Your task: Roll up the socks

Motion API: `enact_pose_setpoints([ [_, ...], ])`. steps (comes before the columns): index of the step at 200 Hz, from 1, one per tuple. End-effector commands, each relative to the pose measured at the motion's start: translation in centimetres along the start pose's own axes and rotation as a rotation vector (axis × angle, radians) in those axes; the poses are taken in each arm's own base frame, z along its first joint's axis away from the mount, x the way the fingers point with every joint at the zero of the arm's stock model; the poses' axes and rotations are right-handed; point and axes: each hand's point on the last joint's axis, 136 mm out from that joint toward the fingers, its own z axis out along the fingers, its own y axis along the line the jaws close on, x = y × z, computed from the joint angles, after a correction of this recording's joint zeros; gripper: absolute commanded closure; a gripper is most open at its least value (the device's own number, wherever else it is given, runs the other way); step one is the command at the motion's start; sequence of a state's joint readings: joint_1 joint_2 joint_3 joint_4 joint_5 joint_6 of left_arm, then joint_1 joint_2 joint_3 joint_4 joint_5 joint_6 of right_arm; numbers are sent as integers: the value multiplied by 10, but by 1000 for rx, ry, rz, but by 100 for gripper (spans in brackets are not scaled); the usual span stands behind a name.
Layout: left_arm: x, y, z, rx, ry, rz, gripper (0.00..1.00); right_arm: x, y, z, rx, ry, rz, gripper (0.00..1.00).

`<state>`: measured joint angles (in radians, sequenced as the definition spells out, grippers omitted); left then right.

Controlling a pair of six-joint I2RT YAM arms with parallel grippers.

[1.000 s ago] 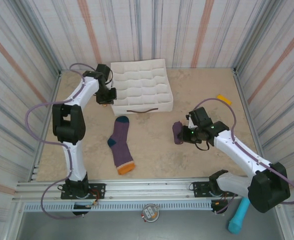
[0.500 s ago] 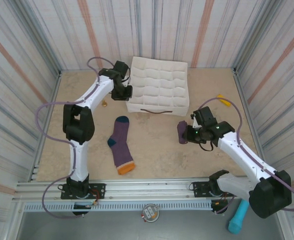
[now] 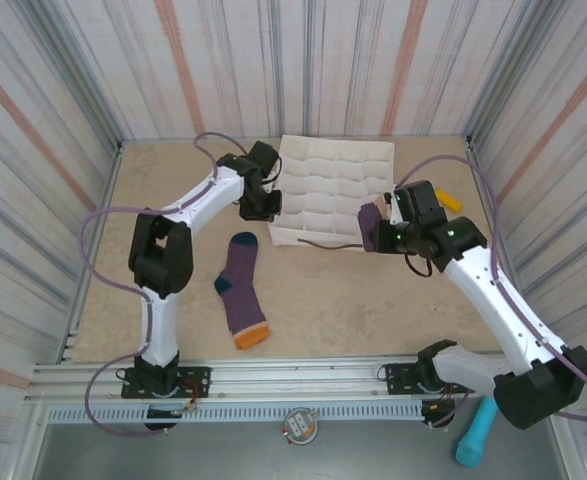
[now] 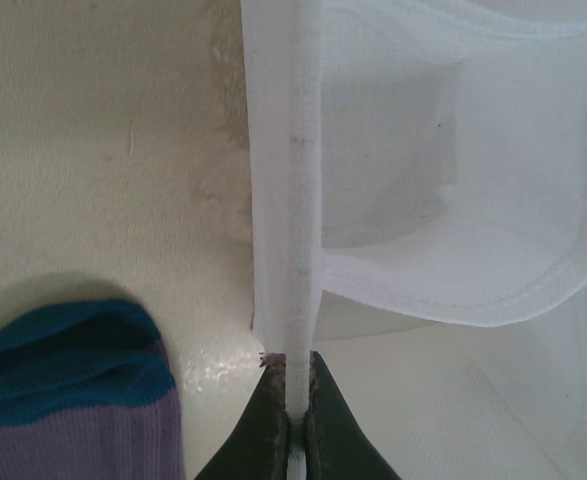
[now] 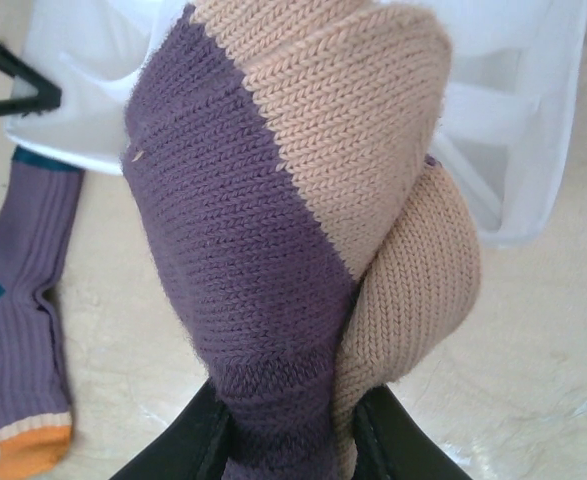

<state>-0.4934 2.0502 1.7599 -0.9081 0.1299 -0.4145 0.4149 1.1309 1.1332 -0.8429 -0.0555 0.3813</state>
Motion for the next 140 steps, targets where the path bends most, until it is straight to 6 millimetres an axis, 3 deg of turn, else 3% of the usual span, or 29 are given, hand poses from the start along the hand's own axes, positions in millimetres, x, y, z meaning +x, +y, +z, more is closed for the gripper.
enact_pose_setpoints([
  [1, 6, 1, -12, 8, -30, -29, 100, -6, 0, 5, 46, 32, -110, 100],
  [48, 13, 4, -15, 5, -28, -2, 100, -20, -2, 21, 112, 70, -219, 100],
  [73, 15, 9, -15, -14, -27, 3, 100, -23, -14, 26, 190, 101, -277, 100],
  [140, 5, 18, -17, -19, -46, 34, 100, -26, -30, 48, 283, 153, -406, 100],
])
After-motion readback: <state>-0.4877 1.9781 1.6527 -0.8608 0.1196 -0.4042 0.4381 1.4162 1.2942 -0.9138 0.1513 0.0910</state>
